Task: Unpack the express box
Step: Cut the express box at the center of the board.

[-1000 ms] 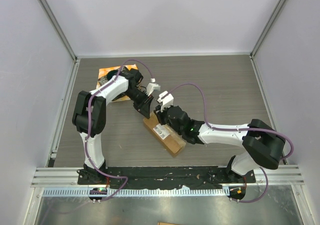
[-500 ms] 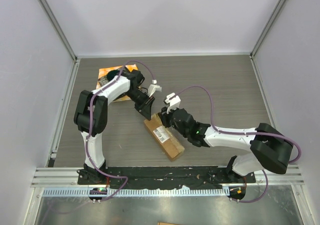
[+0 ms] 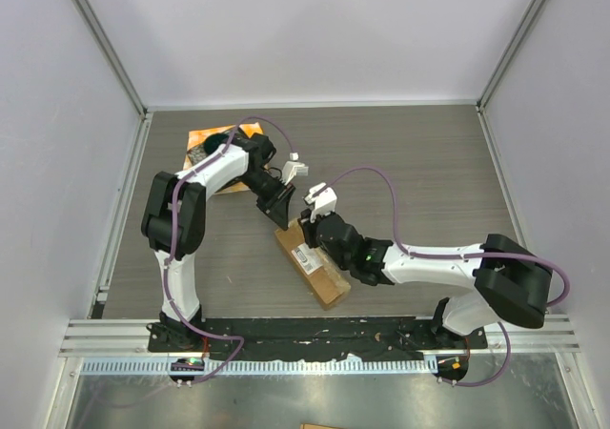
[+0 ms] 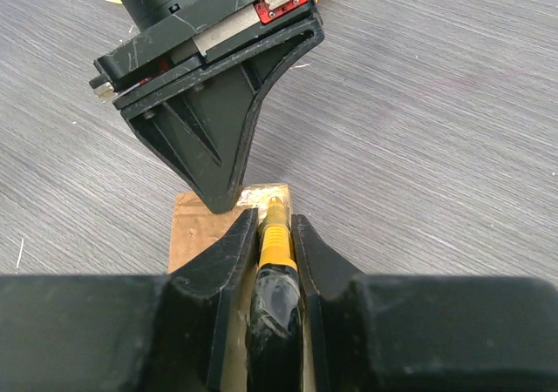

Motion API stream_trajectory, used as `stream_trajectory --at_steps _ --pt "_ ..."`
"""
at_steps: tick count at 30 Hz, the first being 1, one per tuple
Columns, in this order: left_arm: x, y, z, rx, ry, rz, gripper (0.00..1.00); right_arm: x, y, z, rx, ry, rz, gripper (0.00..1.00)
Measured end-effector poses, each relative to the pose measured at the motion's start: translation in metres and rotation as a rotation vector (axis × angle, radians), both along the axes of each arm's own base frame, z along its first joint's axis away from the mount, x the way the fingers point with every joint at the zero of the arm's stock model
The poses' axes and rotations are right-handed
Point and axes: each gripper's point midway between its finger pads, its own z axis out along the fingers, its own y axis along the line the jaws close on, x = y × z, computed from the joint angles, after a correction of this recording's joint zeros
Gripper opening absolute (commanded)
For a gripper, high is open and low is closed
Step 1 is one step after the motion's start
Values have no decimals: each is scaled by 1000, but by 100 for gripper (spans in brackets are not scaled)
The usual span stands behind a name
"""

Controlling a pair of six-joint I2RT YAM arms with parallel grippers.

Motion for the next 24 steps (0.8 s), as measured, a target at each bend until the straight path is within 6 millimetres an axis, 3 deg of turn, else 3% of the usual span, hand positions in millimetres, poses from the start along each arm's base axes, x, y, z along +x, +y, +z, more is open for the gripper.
stream_trajectory --at_steps 10,15,24 --pt "4 1 8 28 -1 -1 26 0 0 -1 -15 -7 -25 1" --pt "10 -5 18 10 -8 14 25 -1 0 -1 -18 -7 -25 1" --pt "3 -13 2 36 58 29 15 -7 2 -1 -40 -13 -24 1"
